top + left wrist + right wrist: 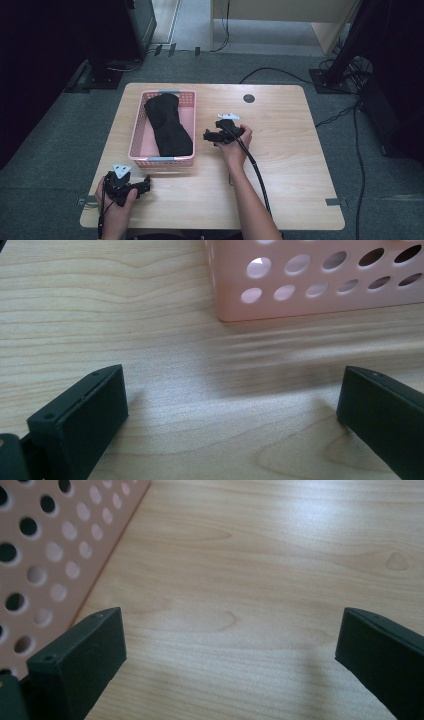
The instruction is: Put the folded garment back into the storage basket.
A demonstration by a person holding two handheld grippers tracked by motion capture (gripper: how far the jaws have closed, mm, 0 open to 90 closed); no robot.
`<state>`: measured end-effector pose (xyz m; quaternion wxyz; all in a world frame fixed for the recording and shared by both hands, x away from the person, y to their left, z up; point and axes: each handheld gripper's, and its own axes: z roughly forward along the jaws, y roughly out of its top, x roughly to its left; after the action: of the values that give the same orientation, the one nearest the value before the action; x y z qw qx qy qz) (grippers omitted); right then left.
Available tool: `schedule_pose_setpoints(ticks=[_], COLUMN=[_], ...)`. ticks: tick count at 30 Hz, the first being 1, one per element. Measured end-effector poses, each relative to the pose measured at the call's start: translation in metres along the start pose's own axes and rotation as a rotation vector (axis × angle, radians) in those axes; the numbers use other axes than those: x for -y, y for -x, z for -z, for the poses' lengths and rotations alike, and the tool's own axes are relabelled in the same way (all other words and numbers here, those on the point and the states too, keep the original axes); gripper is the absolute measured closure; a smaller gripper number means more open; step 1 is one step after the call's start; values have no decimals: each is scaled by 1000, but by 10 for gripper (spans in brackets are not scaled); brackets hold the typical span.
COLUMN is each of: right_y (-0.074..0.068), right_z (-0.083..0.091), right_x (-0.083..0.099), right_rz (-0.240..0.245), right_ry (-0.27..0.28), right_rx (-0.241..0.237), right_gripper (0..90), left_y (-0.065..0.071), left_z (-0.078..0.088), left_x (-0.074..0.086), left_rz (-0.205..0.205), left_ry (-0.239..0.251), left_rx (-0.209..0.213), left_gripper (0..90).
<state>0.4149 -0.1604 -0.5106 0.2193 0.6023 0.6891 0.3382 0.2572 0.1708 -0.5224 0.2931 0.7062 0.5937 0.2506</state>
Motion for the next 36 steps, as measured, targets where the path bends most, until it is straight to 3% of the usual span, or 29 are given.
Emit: schedule_pose_setpoints(ticks=[12, 15, 22, 29, 36], right_y=[3, 2, 5, 7, 10], right_z=[-4, -3, 2, 6, 9], right_x=[16, 17, 22, 26, 28], right_rz=[52, 93, 71, 85, 66], right_ry=[-11, -33, -23, -23, -21], right_rx=[7, 28, 52, 34, 55], right_gripper=[0, 0, 0, 0, 3], left_y=[0, 0, 0, 0, 1], left_z=[0, 0, 0, 0, 0], left_x=[0, 0, 0, 0, 0], left_rz=[1, 0, 1, -1, -3], left_ry=[2, 1, 1, 0, -1], left_rx=[0, 0, 0, -1, -1], left_gripper=[0, 0, 0, 0, 0])
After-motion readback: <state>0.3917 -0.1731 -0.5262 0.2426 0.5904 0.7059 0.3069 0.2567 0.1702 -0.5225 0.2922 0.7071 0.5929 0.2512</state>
